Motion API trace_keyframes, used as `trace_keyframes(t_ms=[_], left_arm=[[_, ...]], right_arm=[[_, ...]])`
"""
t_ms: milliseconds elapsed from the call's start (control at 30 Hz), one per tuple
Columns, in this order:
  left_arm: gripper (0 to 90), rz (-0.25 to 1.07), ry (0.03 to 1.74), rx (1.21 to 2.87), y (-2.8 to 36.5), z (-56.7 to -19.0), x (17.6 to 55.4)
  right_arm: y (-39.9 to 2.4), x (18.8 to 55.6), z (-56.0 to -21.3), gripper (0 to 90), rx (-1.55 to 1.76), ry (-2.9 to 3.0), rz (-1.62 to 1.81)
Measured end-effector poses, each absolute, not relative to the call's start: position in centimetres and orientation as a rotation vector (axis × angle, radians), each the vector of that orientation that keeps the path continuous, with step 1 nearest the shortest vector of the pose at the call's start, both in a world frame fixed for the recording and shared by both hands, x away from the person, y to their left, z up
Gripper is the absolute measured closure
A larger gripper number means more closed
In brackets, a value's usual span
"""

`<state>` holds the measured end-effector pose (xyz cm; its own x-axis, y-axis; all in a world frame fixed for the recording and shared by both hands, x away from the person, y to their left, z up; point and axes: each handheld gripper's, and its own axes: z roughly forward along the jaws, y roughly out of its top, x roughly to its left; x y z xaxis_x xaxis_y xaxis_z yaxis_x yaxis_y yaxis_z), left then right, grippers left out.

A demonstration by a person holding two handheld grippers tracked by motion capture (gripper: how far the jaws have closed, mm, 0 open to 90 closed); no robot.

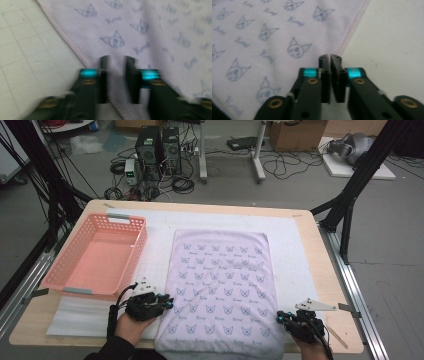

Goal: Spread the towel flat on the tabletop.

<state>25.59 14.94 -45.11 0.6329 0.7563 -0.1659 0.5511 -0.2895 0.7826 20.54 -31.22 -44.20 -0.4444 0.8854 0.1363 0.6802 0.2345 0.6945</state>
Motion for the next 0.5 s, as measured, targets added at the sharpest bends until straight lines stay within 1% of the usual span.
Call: trace_keyframes(t_ms=[33, 100, 200, 333, 400, 433, 467, 500], left_arm=[[88.4, 0.285, 1.039, 1.984, 15.0, -45.0, 25.7], [88.8, 0.306, 1.047, 1.995, 15.2, -44.7, 25.6], [88.9, 0.284, 1.060, 1.974, 16.3, -44.5, 25.3], [88.8, 0.227, 1.055, 1.957, 17.2, -44.4, 24.8], [87.7, 0.191, 1.038, 1.979, 17.1, -44.5, 24.7], [77.2, 0.185, 1.044, 1.977, 17.1, -44.5, 24.8], [65.1, 0.181, 1.060, 1.964, 17.2, -44.5, 24.9], [59.2, 0.190, 1.065, 1.942, 17.3, -44.4, 24.9]], right_arm=[[-31.1, 20.6, -44.1, 88.9, 1.446, 2.230, 1.014], [-31.2, 20.4, -44.0, 89.3, 1.443, 2.240, 1.002], [-31.6, 19.7, -43.7, 89.3, 1.438, 2.249, 1.010], [-32.8, 18.7, -43.2, 89.2, 1.448, 2.237, 1.031], [-33.0, 18.6, -43.3, 88.1, 1.466, 2.238, 1.052], [-33.0, 18.7, -43.4, 85.4, 1.472, 2.234, 1.061], [-33.0, 18.8, -43.5, 76.4, 1.477, 2.229, 1.061], [-33.0, 18.9, -43.5, 69.8, 1.491, 2.212, 1.067]])
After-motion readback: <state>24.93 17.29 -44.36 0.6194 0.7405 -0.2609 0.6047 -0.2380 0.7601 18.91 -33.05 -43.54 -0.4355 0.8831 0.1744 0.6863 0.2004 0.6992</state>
